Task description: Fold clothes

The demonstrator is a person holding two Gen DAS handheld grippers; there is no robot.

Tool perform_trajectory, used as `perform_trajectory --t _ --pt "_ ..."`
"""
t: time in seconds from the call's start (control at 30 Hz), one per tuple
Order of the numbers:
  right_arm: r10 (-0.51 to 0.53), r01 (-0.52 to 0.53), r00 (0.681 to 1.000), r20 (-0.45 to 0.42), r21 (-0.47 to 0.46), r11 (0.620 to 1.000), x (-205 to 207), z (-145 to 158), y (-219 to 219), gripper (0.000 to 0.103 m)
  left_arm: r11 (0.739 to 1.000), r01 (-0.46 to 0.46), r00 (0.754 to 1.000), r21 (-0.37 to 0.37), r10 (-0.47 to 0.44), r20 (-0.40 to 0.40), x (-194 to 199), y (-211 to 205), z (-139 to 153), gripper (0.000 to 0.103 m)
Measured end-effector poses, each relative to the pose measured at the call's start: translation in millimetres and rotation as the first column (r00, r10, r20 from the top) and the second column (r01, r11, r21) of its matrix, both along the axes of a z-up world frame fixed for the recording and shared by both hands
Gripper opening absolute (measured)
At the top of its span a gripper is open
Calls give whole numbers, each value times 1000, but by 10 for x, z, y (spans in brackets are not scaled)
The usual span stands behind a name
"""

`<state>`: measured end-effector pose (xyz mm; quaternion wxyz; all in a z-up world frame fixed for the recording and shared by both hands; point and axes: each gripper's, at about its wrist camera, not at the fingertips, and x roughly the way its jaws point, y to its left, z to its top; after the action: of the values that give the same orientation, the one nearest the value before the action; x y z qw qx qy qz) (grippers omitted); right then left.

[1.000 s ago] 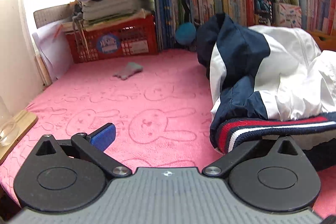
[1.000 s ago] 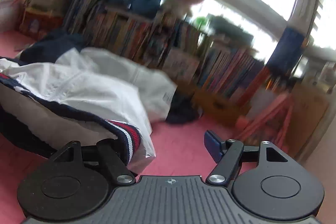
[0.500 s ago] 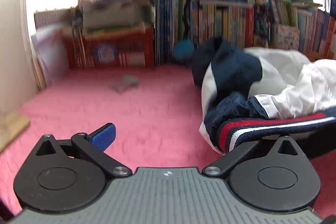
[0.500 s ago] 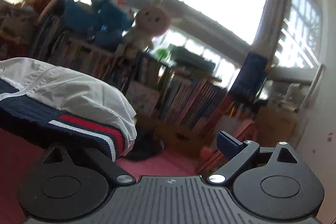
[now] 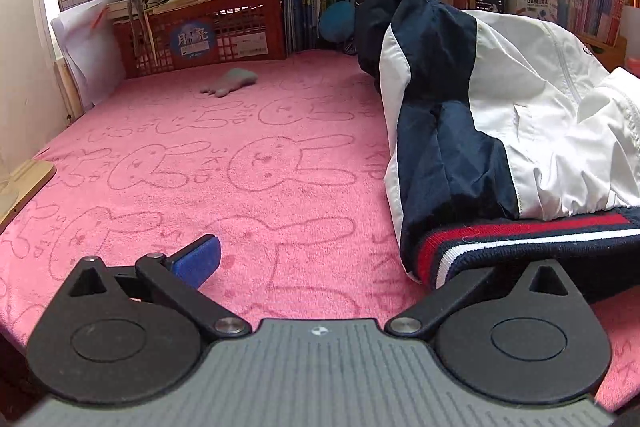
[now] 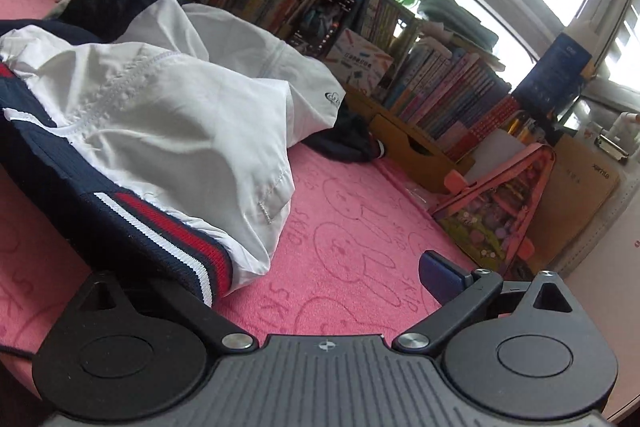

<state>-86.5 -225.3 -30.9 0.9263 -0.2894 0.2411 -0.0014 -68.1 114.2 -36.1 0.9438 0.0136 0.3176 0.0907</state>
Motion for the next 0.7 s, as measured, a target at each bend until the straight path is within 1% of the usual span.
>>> perform_trajectory --t 0.13,0.2,0.27,0.37,0.47,0.5,0.53,0.57,0.6,0.67,0.7 --pt "31 -31 999 -16 -2 1000 -95 -55 23 100 1000 12 1000 -3 -12 -14 -69 -6 53 103" --pt "35 -35 999 -18 -4 999 -122 -52 18 100 1000 30 999 9 -30 -20 -112 -3 76 103" --pt "28 -28 999 -27 -3 1000 -111 -78 -25 102 998 42 999 35 -41 -30 -152 -29 75 103" --pt "7 -7 999 -39 7 1000 -70 -116 -83 102 995 28 999 97 -25 -25 -191 -116 63 103" --pt "-14 14 1000 -26 -5 1000 -14 -109 -4 102 993 32 999 110 -29 -28 -215 -141 113 103" --pt "0 0 1000 -26 0 1000 -14 -86 4 101 995 48 999 88 -46 -28 -230 -118 147 103" --pt "22 -21 999 -29 12 1000 -23 -53 -2 101 996 72 997 51 -71 -26 -251 -79 189 103" --pt "46 -44 998 -42 40 998 -37 -6 -33 101 994 106 994 1 -106 -23 -275 -24 235 103" --pt "73 -68 996 -60 76 995 -53 48 -77 101 987 149 989 -59 -150 -12 -305 49 281 103" --pt "123 -104 987 -104 169 980 -119 162 -218 101 958 245 969 -152 -246 8 -355 165 358 103" --pt "149 -119 981 -125 219 968 -155 220 -294 101 938 296 954 -178 -298 13 -382 200 390 103"
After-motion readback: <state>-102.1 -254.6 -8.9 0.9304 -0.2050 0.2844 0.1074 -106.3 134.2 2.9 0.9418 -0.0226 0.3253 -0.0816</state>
